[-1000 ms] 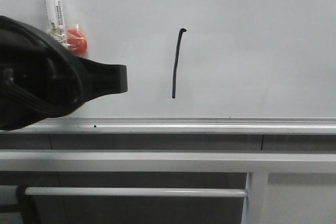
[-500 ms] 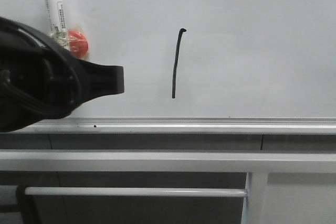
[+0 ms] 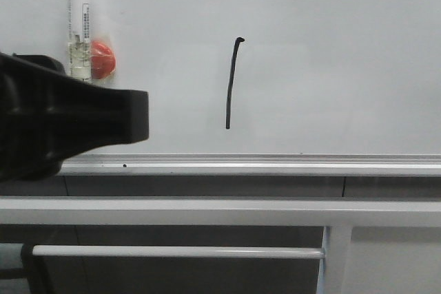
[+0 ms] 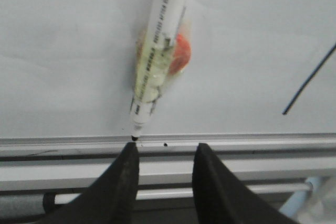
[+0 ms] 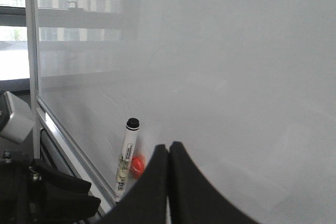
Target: Write number 1 on whiteboard
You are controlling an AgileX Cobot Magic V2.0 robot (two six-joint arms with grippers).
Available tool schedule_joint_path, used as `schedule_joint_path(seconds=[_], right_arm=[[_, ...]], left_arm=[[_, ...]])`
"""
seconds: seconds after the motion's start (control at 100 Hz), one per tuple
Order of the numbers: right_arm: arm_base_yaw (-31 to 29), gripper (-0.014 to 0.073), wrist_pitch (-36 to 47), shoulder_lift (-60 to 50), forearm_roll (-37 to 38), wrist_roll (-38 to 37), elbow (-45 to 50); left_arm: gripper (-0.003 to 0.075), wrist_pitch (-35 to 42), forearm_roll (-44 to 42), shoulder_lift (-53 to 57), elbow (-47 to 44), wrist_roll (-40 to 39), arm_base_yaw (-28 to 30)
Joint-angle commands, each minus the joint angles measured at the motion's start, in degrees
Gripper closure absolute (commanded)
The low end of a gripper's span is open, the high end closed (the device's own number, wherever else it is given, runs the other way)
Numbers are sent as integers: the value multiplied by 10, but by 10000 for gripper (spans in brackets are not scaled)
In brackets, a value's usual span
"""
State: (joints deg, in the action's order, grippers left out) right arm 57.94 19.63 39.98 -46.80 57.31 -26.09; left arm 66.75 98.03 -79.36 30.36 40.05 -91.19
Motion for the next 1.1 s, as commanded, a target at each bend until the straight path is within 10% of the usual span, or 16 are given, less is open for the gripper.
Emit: schedule_joint_path(seconds=[0.0, 0.12, 1.09], right_arm=[[-2, 657, 28, -4, 11, 6, -14], [-2, 657, 43, -5, 11, 7, -14], [-2, 657, 25, -348, -109, 35, 238]], left_arm=[[548, 125, 2, 34, 14, 39, -30], [741, 125, 26, 73, 14, 105, -70], [741, 123, 3, 129, 10, 238, -135]])
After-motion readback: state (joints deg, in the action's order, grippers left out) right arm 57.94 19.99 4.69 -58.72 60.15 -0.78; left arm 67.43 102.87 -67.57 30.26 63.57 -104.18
